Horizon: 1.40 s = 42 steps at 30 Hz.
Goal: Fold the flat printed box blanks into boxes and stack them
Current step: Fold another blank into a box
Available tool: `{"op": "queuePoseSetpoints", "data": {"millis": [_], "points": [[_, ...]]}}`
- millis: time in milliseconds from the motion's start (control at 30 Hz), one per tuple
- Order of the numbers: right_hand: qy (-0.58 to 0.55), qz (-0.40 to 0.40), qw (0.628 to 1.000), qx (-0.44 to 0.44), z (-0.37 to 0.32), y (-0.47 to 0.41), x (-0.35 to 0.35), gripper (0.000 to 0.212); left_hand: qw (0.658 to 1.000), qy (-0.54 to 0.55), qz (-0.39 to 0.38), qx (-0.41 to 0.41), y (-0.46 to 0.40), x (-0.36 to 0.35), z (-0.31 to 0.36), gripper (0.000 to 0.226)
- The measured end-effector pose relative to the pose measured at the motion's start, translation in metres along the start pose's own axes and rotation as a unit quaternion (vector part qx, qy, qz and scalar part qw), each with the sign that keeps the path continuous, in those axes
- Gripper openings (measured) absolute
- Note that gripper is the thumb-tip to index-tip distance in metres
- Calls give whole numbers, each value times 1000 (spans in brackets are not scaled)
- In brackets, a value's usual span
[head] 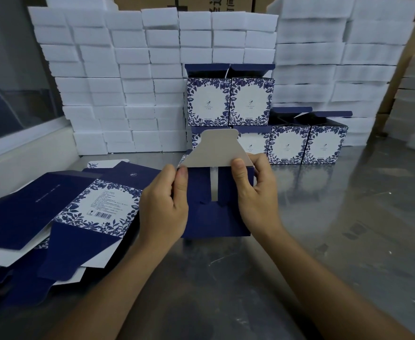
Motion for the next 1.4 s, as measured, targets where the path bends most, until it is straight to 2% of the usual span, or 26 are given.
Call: {"op": "queuePoseSetpoints", "data": {"millis": [200, 333, 533, 767, 1000, 1167, 1400], "points": [[-11, 58, 998, -4, 1, 0, 3, 26, 998, -30, -47, -37, 8, 1, 0, 40], [-21, 80, 997, -9, 3, -1, 4, 27, 993, -69, -47, -80, 4, 0, 2, 40], [-22, 91, 996, -11, 5, -2, 4, 25, 995, -45, -66, -59, 7, 0, 0, 39], [-59, 159, 985, -13, 6, -11, 13, 33, 991, -61, -83, -83, 13, -2, 8, 38], [-69, 170, 983, -21, 7, -13, 14, 32, 989, -83, -76, -97, 12, -3, 5, 39], [-115, 183, 974, -71, 8, -16, 19, 37, 990, -56, -89, -94, 15, -2, 10, 25], [-138, 191, 968, -87, 10, -16, 21, 33, 987, -76, -91, -111, 13, -4, 15, 28]]}}
Point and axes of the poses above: each hand's wrist, its own y-axis away from the middle knuckle, its own x-axis out of the back of the hand, z = x × y, the point moved 1 cm from there along -y, towards the middle knuckle, and after that the axes turned 1 degree about -z, right-handed, at the moved point
